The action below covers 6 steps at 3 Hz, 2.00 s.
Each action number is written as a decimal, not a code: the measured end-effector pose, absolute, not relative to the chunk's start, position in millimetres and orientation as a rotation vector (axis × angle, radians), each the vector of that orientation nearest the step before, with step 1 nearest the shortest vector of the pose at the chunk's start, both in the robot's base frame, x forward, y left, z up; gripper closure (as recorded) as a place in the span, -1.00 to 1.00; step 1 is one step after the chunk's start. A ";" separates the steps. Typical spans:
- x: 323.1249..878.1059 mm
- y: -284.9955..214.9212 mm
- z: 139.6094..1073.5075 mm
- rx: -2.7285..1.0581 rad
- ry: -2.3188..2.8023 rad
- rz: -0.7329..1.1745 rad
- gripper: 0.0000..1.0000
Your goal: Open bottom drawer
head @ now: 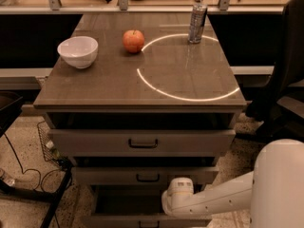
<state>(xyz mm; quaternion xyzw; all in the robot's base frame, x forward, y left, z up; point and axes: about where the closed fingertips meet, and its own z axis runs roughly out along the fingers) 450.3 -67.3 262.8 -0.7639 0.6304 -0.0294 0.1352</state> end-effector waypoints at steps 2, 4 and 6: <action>459.1 -82.4 223.6 -2.214 1.774 -0.114 1.00; 465.0 -88.3 178.6 -2.236 1.824 -0.087 1.00; 441.2 -104.0 152.6 -2.300 1.942 -0.019 1.00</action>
Offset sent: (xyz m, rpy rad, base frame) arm 0.0149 -0.0193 -0.0564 0.0107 -0.0497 0.0330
